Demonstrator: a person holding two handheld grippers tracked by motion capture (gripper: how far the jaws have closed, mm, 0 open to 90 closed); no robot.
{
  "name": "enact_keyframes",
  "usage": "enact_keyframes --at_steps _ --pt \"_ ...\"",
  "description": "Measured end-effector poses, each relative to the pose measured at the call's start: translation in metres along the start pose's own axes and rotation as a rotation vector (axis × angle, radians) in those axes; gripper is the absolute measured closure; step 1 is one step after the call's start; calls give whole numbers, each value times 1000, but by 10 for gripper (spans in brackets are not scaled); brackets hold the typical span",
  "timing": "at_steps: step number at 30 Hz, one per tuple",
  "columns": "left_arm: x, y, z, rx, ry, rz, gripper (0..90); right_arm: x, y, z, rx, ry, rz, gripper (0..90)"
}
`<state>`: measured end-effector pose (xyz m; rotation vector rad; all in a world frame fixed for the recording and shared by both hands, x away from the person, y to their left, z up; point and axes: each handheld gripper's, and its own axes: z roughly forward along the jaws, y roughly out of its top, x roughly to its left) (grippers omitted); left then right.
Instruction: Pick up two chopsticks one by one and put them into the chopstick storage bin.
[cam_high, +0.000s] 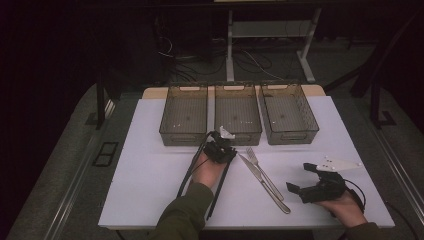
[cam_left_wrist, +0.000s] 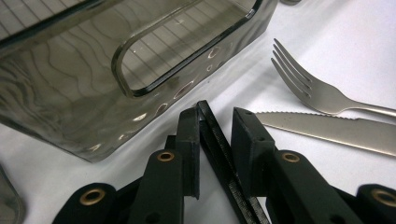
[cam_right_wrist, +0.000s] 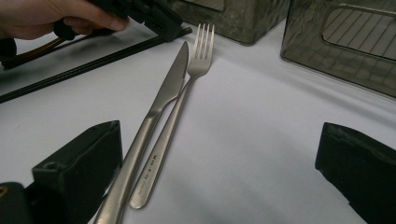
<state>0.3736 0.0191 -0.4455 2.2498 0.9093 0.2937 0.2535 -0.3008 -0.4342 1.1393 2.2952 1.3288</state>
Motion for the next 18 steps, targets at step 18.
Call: enact_keyframes --at_steps 18 --pt "6 -2 -2 3 -55 7 772 0 0 0 3 1 2 2"
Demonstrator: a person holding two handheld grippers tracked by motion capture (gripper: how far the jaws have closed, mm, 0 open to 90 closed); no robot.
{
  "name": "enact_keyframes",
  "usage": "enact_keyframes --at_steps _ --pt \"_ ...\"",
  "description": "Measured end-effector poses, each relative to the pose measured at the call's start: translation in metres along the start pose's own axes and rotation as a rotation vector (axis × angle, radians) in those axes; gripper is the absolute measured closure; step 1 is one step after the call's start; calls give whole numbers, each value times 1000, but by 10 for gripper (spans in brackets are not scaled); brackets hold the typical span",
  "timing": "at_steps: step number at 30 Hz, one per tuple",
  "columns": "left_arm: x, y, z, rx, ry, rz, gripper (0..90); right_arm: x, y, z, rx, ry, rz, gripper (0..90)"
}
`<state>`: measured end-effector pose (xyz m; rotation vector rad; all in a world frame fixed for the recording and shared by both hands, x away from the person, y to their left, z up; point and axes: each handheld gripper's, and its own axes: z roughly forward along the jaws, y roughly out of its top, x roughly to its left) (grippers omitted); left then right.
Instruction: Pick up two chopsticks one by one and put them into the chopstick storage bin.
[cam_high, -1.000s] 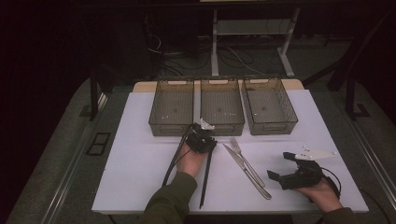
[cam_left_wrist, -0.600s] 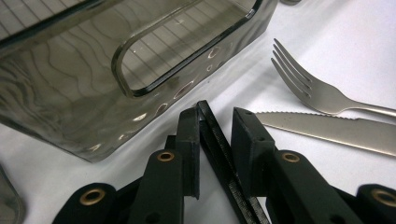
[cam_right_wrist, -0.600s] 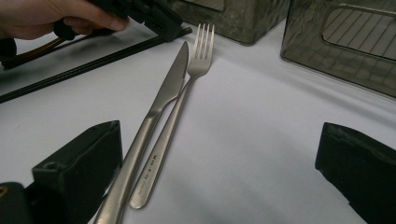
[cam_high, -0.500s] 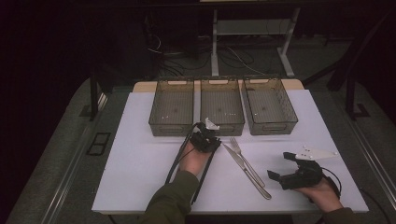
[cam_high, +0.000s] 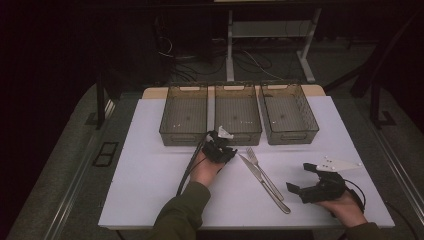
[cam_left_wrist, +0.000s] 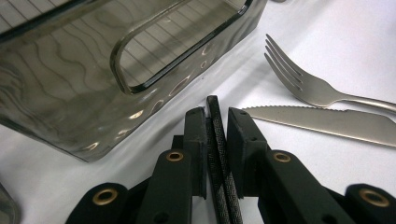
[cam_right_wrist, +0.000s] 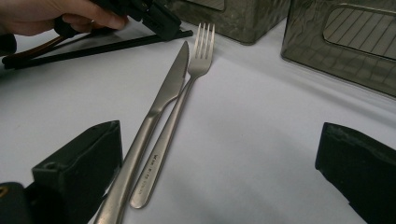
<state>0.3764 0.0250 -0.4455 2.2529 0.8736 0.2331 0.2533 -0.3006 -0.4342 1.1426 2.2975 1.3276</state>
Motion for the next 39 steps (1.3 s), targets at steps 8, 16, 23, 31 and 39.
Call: enact_keyframes --at_steps 8,16,23,31,39 --pt "-1 -1 -13 -34 -10 4 679 0 0 -1 -2 -1 -3 2" --pt "-4 -25 -54 -64 -33 13 734 0 0 0 1 -1 -3 2" --pt "-6 -62 -77 -82 -45 -5 763 1 -1 1 7 -6 -8 2" --pt "-13 -89 -92 -68 -59 -20 784 0 -1 0 4 -8 -10 2" --pt "-10 -97 -90 -77 -61 -42 784 0 -1 0 6 -11 -17 2"
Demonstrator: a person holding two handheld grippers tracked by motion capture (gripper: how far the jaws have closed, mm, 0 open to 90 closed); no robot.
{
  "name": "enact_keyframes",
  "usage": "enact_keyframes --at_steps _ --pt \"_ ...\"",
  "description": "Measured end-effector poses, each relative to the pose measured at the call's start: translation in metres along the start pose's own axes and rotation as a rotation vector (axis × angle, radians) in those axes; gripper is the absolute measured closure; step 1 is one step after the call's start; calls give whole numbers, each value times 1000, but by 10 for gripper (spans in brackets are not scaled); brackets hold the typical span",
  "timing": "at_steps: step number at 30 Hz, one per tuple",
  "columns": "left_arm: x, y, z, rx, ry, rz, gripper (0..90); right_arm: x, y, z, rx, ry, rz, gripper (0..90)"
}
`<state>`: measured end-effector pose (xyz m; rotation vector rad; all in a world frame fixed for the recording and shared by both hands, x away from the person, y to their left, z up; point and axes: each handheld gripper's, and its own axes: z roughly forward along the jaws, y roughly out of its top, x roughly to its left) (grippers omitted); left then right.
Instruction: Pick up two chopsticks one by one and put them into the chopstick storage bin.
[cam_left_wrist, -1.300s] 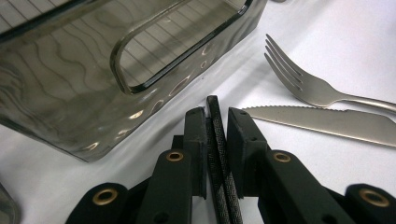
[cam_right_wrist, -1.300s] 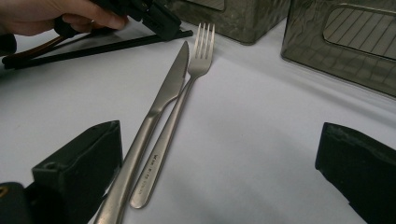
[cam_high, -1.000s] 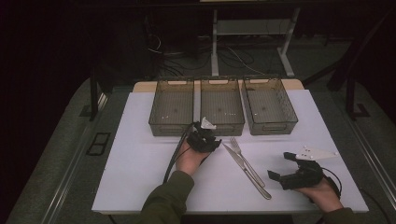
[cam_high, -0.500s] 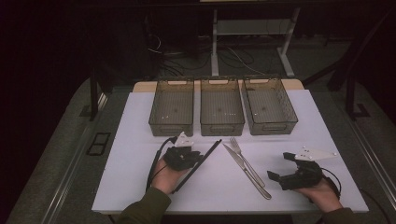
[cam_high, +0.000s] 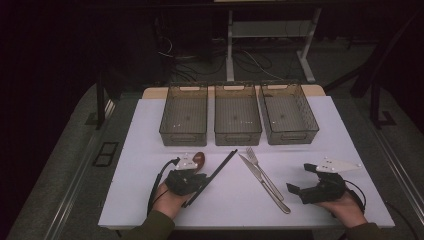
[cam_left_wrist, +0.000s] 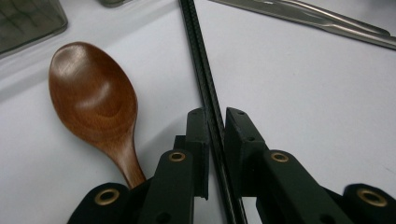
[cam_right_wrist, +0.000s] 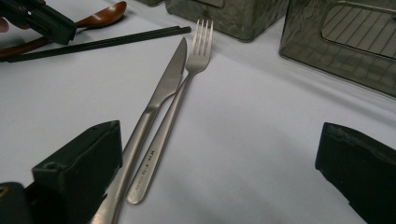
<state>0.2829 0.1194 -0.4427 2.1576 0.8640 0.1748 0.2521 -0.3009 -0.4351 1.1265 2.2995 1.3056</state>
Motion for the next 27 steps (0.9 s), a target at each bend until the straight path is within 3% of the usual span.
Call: enact_keyframes --at_steps 15,23,27 --pt "2 -2 8 18 22 13 788 0 0 0 2 -3 0 2" --pt "-2 -2 9 18 65 46 829 3 -1 2 -3 5 -4 2" --pt "-4 -3 9 15 78 35 834 7 -2 5 -5 27 -10 2"
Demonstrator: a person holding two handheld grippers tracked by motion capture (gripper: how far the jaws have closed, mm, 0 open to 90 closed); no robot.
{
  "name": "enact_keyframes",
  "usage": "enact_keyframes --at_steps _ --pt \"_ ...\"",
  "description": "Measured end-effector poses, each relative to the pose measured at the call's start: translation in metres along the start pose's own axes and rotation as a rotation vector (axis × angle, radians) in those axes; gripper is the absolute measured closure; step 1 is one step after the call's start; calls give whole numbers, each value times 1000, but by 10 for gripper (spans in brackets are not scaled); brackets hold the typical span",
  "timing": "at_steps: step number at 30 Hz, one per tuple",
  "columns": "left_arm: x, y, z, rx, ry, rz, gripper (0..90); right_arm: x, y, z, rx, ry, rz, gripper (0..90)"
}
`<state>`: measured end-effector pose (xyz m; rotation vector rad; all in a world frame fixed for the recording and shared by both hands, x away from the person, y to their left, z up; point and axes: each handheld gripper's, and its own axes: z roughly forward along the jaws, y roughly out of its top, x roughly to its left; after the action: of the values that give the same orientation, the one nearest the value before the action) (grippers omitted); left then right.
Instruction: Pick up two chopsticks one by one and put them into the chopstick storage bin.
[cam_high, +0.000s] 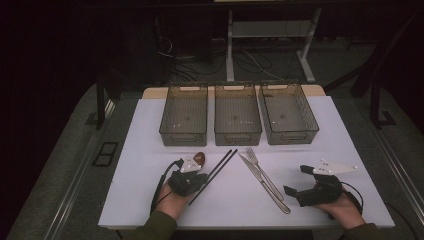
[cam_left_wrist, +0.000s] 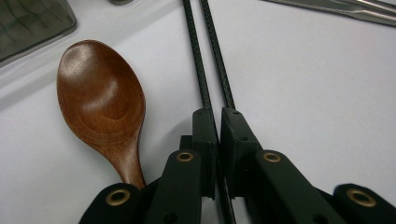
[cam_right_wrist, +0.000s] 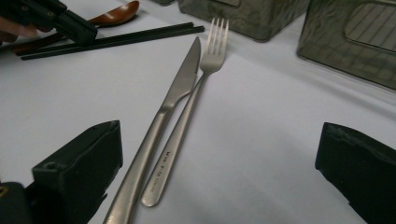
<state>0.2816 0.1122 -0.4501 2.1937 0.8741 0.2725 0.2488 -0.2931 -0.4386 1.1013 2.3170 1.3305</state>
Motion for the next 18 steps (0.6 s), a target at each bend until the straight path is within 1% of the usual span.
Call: enact_keyframes --at_steps 1,3,6,10,15,16,18 --pt "0 0 0 2 4 -1 837 1 0 1 3 4 -3 2" --pt "-1 1 1 -4 11 -16 843 2 -1 2 13 7 -11 2" --pt "-3 2 0 -1 23 -6 851 2 -1 3 14 7 -9 2" --pt "-2 5 -2 -15 30 -7 852 1 -2 3 16 5 -6 2" --pt "-2 6 -5 -29 28 -23 853 3 -2 6 17 3 -3 2" --pt "-3 7 -5 -33 26 -27 856 4 -2 8 15 2 4 2" --pt "-3 8 -6 -39 28 -21 856 7 -2 10 16 -1 3 2"
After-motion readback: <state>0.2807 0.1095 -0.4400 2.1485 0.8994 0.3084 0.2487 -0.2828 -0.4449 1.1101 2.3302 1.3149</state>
